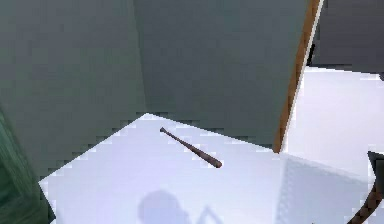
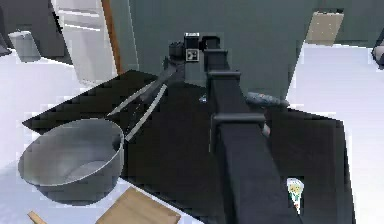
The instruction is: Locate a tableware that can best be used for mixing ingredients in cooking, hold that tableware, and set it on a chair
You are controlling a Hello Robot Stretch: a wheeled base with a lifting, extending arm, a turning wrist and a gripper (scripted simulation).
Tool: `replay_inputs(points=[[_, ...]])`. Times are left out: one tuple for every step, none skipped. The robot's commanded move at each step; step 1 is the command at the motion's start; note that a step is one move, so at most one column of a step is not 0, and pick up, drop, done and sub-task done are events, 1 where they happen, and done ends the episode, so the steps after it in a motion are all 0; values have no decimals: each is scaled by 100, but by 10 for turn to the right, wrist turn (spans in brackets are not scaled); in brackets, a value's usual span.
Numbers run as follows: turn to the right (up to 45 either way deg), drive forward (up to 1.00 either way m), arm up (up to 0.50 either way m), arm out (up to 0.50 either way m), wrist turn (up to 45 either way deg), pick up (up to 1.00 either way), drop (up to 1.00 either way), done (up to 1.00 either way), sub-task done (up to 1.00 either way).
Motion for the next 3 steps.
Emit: replay_inputs(points=[[0, 0, 0, 0, 390, 0, 0, 0, 0], [0, 0, -42, 0, 0, 0, 0, 0, 0], [0, 0, -32, 0, 0, 0, 0, 0, 0]])
